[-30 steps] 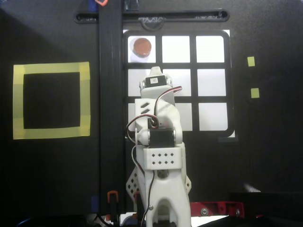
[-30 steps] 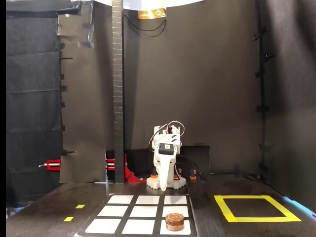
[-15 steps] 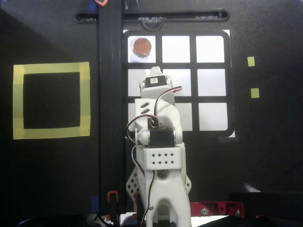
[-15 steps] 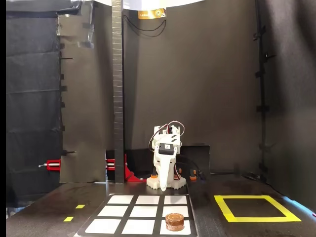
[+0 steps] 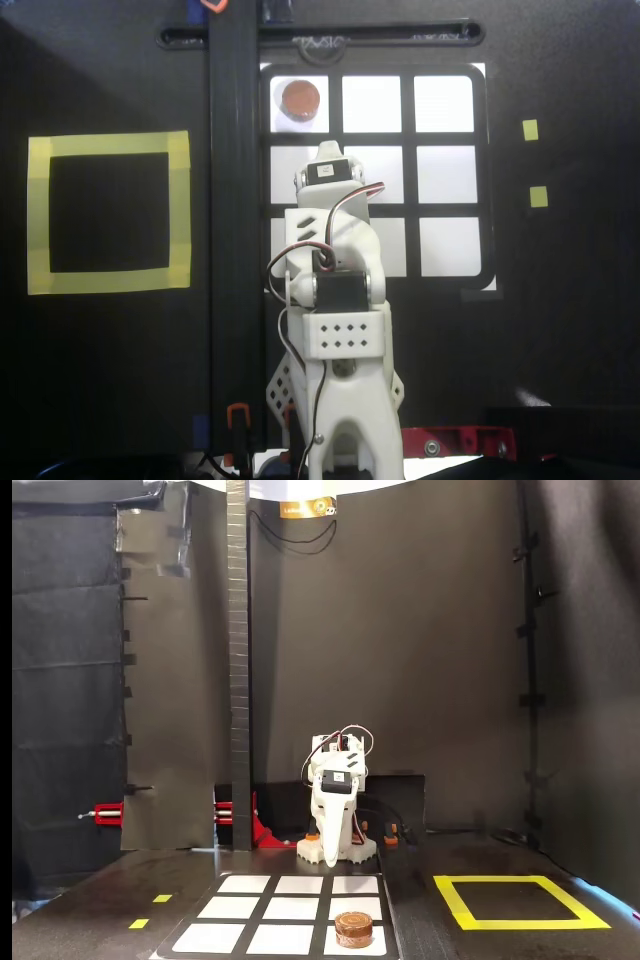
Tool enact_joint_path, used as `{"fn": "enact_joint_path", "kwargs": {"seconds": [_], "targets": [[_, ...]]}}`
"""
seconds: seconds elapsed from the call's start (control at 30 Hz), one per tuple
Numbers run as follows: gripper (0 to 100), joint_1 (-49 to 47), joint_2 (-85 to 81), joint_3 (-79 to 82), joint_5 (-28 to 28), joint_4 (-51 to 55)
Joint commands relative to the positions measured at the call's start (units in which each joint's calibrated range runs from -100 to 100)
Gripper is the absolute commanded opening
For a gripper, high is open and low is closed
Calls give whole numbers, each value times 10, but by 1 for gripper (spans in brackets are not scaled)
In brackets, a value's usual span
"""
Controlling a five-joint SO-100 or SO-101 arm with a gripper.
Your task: Pick and place at Grid spot 1
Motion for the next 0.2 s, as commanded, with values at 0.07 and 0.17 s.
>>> {"fn": "enact_joint_path", "kwargs": {"seconds": [0.07, 0.17], "targets": [[0, -1, -2, 2, 1, 2], [0, -1, -2, 2, 1, 2]]}}
